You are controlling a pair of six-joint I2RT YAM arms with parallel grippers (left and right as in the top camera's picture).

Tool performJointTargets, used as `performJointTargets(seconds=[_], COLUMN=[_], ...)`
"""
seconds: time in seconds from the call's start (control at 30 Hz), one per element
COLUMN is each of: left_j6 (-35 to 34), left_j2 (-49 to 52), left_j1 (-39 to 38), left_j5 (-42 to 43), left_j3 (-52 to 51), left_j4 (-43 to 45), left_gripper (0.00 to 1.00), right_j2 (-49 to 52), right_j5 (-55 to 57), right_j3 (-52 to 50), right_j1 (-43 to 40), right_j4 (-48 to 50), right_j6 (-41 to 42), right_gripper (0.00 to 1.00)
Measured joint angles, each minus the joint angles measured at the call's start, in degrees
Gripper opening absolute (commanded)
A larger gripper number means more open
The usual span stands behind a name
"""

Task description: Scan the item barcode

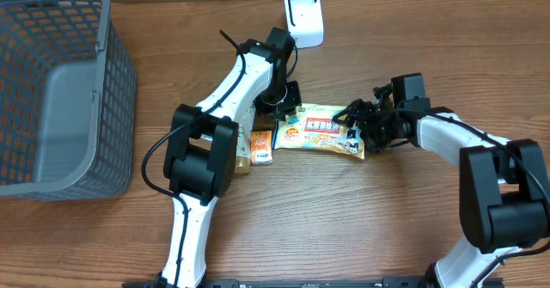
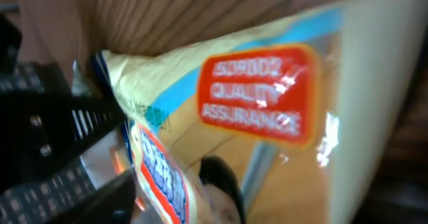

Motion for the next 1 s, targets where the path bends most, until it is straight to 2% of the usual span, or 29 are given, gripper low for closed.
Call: performJointTargets(seconds=[0.1, 0.17, 0.23, 0.43, 0.57, 0.7, 0.87, 1.0], left_j6=[-0.5, -0.8, -1.3, -1.0, 0.9, 2.4, 3.7, 4.5], left_j2=[0.1, 0.1, 0.1, 0.1, 1.3, 3.0, 3.0, 3.0], left_j1=[0.1, 0.1, 0.1, 0.3, 0.5, 0.9, 2.1, 3.0], left_j5=[-0.1, -0.1, 0.1, 0.1, -0.3, -0.6, -0.7, -0.7], left_j3=[0.0, 0.0, 0.2, 1.3, 4.9, 12.3, 23.0, 26.0], left_j4=[-0.1, -0.2, -0.2, -2.4, -9.7, -16.1, -20.4, -21.9], left_gripper=[0.16, 0.13, 0.04, 0.04, 0.09, 0.19, 0.23, 0.24], right_j2=[0.7, 1.2, 1.4, 1.0, -2.0, -9.3, -16.7, -18.5], right_j5=[0.0, -0.1, -0.5, -1.0, 4.1, 18.1, 37.2, 52.6], right_j3=[-0.3, -0.6, -0.7, 0.3, 1.6, 6.4, 18.6, 27.6], right_j1=[0.6, 0.8, 0.8, 1.0, 1.0, 1.2, 3.2, 6.4], right_j4=[0.0, 0.2, 0.5, -1.0, -8.3, -21.5, -36.2, -45.2], right_j6=[0.4, 0.8, 1.3, 0.0, -3.0, -7.6, -12.2, -14.0], right_gripper=[0.32, 0.2, 0.04, 0.04, 0.04, 0.04, 0.04, 0.04])
